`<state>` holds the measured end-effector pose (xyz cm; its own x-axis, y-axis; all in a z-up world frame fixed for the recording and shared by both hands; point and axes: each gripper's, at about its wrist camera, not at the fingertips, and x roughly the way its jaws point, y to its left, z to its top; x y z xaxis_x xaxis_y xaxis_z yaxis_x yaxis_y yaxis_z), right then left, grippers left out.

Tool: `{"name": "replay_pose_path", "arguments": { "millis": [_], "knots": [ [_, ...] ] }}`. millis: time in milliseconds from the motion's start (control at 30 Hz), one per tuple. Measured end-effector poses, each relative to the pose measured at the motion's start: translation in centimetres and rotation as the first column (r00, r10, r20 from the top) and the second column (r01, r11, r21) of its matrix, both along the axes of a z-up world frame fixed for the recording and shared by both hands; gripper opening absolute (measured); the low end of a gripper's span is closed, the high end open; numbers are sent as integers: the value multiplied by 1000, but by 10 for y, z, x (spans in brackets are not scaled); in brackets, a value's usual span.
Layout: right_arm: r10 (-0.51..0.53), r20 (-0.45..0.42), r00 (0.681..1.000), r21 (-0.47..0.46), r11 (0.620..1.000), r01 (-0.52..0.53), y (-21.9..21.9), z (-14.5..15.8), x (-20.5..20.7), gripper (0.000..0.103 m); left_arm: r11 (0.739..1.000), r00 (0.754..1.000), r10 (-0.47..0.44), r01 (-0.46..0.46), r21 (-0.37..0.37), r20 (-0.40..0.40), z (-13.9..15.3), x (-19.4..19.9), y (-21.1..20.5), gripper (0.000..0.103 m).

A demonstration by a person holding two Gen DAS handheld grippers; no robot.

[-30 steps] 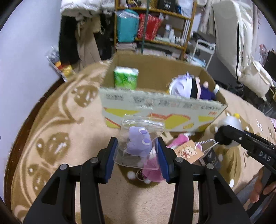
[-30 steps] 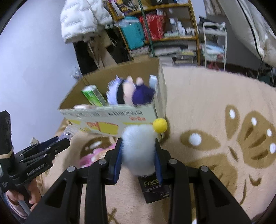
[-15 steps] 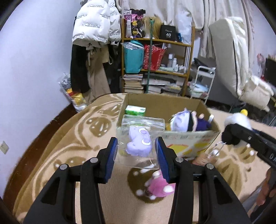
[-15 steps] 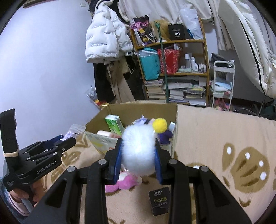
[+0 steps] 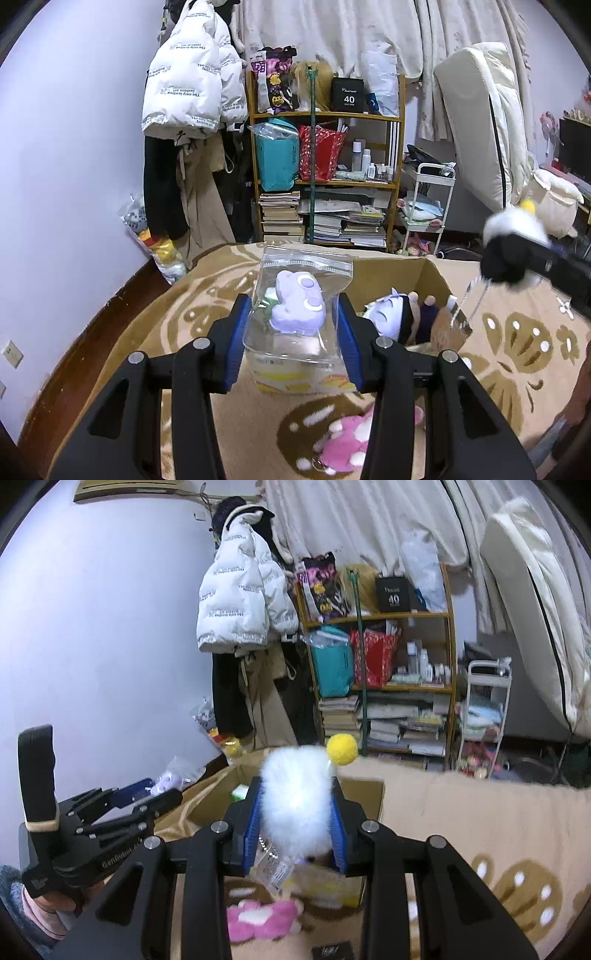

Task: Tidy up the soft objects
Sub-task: 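Carry both held items over the box and open both tools to drop them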

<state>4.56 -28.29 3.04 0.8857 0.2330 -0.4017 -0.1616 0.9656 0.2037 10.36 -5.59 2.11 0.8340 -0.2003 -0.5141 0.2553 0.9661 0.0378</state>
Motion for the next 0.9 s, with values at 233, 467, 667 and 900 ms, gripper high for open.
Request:
{"name": "replay_pose_path", "arguments": {
  "millis": [233,467,667,900],
  "knots": [
    [21,2,1000,-35,999,-21,0,3,30,34,1000,999,14,-14,10,-33,-9,30,-5,44],
    [56,-37,998,-17,998,-57,-2,-22,50,34,999,998,11,-9,36,-66,-30,50,-14,44],
    [76,-62,995,14,997,-76,-2,-41,65,34,998,993,22,-15,56,-119,-55,65,-16,44],
    [193,-94,977,71,980,-187,9,-65,75,34,998,988,28,-19,59,-152,-66,72,-14,45]
  ]
}}
